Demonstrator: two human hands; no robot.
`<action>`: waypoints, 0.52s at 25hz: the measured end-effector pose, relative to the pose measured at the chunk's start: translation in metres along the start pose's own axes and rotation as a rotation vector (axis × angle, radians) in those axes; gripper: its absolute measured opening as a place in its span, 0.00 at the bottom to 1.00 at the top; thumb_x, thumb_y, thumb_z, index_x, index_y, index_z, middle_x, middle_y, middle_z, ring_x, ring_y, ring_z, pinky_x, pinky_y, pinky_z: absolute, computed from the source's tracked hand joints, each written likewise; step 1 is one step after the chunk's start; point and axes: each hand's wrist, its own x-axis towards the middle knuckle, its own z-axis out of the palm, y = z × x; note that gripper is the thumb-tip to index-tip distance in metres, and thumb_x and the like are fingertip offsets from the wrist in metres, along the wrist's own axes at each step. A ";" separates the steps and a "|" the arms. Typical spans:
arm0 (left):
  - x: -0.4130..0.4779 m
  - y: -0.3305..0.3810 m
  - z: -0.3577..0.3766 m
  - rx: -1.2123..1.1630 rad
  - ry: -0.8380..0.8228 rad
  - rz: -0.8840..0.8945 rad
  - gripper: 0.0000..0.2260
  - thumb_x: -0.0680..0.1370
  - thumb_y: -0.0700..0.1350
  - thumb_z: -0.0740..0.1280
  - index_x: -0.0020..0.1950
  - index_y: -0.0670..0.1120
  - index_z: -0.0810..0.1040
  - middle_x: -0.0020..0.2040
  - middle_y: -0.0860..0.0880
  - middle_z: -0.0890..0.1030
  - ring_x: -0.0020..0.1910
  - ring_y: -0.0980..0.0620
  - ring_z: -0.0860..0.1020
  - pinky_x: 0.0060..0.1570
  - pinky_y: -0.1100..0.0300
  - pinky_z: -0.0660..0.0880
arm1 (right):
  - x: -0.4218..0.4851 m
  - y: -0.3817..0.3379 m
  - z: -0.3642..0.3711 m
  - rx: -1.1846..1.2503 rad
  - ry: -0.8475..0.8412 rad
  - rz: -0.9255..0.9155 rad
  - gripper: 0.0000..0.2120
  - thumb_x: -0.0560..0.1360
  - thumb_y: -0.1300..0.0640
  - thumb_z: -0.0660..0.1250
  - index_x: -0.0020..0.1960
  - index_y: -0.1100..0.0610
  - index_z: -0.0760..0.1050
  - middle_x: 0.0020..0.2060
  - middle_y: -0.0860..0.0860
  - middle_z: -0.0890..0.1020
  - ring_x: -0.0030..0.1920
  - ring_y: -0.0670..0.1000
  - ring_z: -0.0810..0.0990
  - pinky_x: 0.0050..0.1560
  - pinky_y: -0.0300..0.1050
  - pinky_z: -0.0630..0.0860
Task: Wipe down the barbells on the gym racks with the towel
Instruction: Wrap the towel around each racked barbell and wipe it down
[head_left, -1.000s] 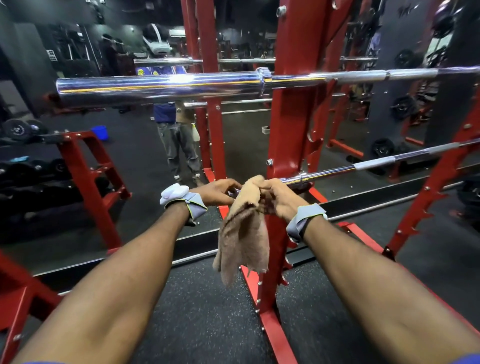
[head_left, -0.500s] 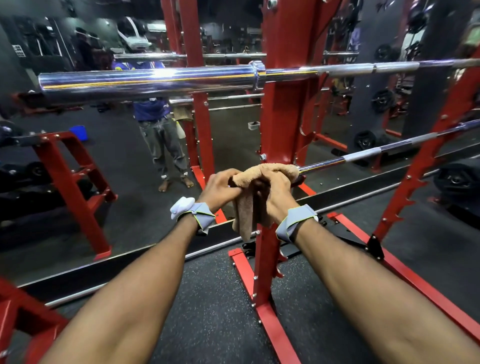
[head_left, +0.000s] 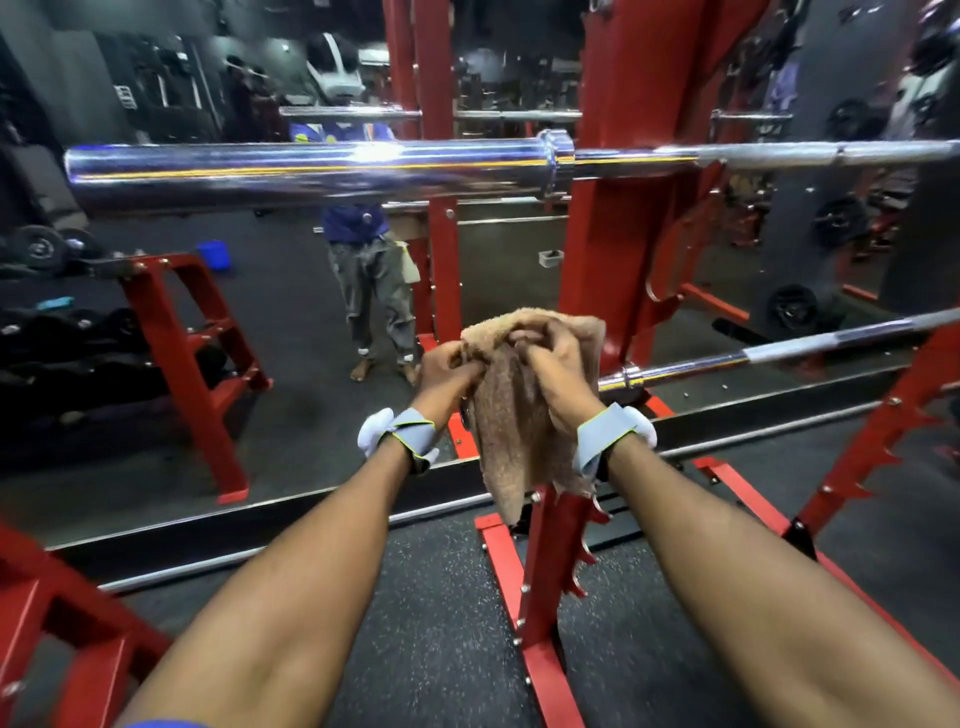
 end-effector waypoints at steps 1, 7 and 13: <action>0.005 -0.008 0.003 0.024 0.026 -0.024 0.09 0.66 0.46 0.68 0.40 0.40 0.79 0.36 0.50 0.74 0.37 0.57 0.69 0.35 0.59 0.66 | 0.010 0.013 0.003 -0.184 -0.131 0.008 0.14 0.75 0.56 0.69 0.59 0.55 0.76 0.53 0.54 0.82 0.56 0.53 0.79 0.60 0.47 0.75; 0.026 -0.061 0.032 -0.198 0.164 -0.384 0.13 0.78 0.45 0.67 0.32 0.47 0.74 0.28 0.56 0.76 0.30 0.62 0.73 0.37 0.60 0.69 | 0.038 0.075 0.003 -1.304 -0.341 -0.715 0.17 0.82 0.47 0.52 0.46 0.52 0.76 0.39 0.53 0.81 0.41 0.60 0.79 0.41 0.57 0.72; 0.033 -0.065 0.038 -0.636 0.128 -0.673 0.10 0.73 0.50 0.70 0.39 0.44 0.78 0.33 0.45 0.80 0.33 0.48 0.78 0.38 0.58 0.77 | 0.059 0.048 -0.003 -1.548 -0.843 -0.647 0.18 0.83 0.55 0.49 0.62 0.61 0.73 0.49 0.59 0.83 0.47 0.67 0.82 0.42 0.57 0.75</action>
